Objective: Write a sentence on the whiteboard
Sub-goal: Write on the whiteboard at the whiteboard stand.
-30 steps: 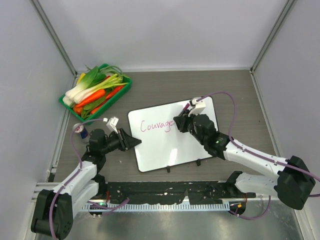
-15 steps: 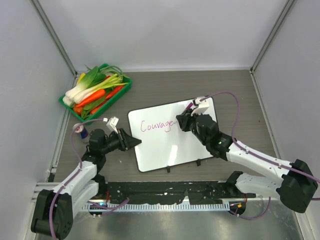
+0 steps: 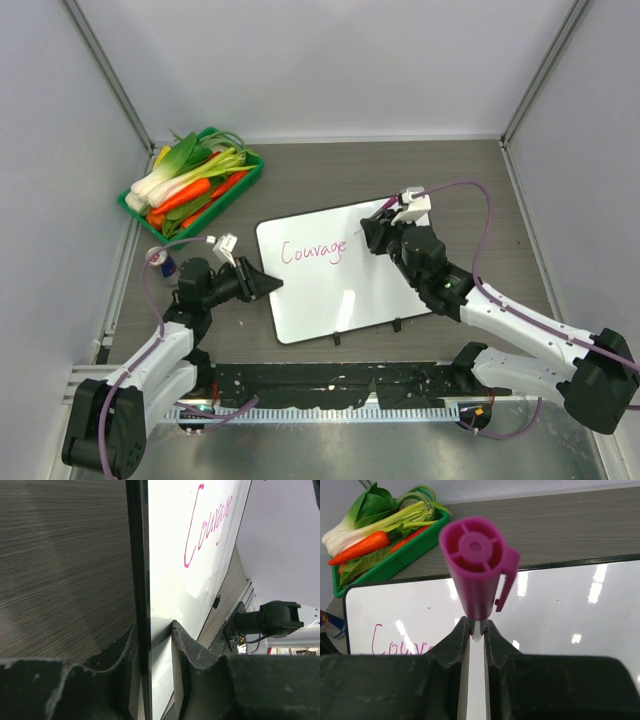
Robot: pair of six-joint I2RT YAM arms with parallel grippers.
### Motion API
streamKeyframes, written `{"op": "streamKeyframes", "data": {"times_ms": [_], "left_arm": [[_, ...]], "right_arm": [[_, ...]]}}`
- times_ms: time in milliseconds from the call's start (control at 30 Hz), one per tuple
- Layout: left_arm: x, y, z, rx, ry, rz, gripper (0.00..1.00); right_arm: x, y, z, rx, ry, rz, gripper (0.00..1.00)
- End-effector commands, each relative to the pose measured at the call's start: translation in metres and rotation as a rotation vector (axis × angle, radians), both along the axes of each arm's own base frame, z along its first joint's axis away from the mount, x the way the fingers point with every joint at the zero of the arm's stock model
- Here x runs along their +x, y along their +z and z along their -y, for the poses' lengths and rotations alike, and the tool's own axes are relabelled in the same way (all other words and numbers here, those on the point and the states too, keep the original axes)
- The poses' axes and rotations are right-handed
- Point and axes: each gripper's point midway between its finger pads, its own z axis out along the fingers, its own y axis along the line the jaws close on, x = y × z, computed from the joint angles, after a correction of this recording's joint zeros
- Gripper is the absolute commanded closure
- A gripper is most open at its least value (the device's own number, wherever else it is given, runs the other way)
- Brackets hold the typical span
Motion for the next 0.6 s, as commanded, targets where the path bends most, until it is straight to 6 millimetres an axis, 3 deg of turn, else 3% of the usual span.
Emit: {"op": "streamKeyframes", "data": {"times_ms": [0, 567], "left_arm": [[0.005, 0.005, -0.002, 0.02, 0.0, 0.063, 1.0], [0.005, 0.006, -0.001, 0.02, 0.0, 0.063, 1.0]], "right_arm": [[0.01, 0.018, 0.001, 0.011, -0.016, 0.039, 0.99], [0.009, -0.02, -0.009, 0.012, 0.021, -0.041, 0.99]]}}
